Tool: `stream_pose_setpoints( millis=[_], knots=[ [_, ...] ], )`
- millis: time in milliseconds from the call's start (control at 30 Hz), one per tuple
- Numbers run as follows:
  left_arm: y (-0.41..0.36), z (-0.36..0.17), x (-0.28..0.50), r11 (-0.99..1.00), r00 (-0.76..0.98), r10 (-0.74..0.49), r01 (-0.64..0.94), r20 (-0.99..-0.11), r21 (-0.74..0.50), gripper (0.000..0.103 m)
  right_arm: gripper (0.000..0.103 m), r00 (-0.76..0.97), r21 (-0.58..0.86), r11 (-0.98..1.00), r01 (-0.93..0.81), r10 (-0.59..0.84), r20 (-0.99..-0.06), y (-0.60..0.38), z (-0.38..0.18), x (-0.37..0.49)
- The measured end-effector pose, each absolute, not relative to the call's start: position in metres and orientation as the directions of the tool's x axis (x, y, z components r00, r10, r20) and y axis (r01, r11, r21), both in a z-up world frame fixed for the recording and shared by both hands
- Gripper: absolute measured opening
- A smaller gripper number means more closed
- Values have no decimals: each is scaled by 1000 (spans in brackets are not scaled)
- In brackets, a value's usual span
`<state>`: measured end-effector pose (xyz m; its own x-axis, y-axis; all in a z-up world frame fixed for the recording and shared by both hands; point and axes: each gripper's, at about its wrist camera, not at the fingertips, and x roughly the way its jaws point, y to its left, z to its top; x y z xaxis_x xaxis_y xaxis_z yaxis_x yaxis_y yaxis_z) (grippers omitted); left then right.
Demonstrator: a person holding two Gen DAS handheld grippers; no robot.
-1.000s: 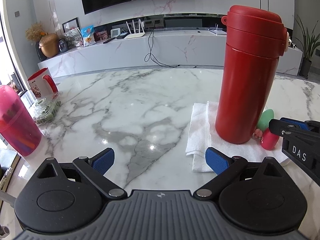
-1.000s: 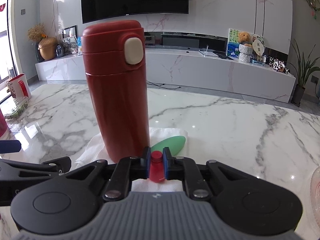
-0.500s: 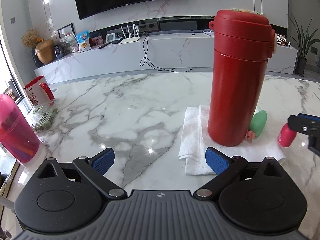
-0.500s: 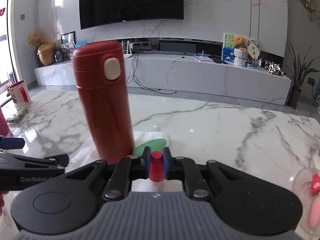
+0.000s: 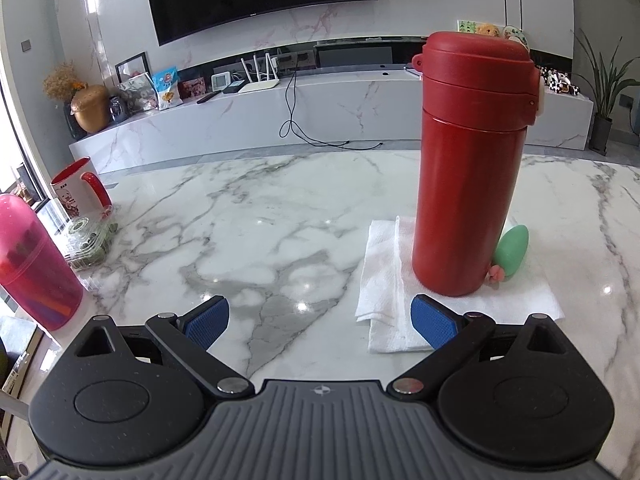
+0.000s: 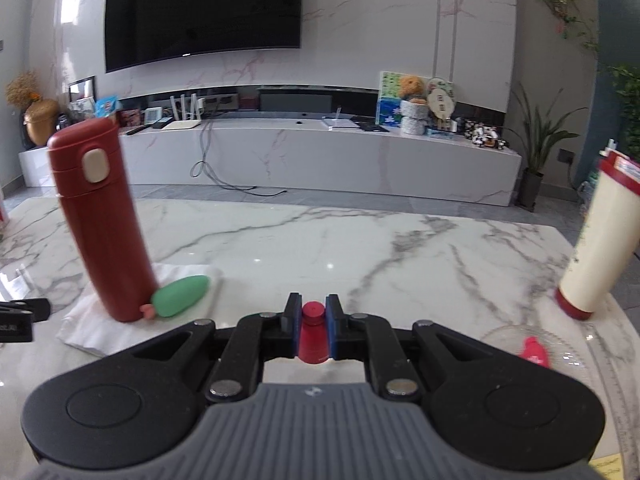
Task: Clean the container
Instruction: 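Carry the red bottle with the right tool over the glass plate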
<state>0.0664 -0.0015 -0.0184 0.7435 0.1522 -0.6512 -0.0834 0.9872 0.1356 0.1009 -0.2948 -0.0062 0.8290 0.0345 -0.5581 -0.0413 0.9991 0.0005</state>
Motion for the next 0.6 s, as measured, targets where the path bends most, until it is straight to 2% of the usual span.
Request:
stream_pose_setpoints(
  millis=[333, 600],
  knots=[
    [-2, -17, 67, 988, 746, 153, -90, -648, 129, 99, 14, 835, 10, 995, 94, -73, -546, -349, -1, 90],
    [-2, -18, 67, 989, 742, 145, -83, -655, 125, 99, 14, 813, 0, 967, 256, -216, -541, -396, 1, 81]
  ],
)
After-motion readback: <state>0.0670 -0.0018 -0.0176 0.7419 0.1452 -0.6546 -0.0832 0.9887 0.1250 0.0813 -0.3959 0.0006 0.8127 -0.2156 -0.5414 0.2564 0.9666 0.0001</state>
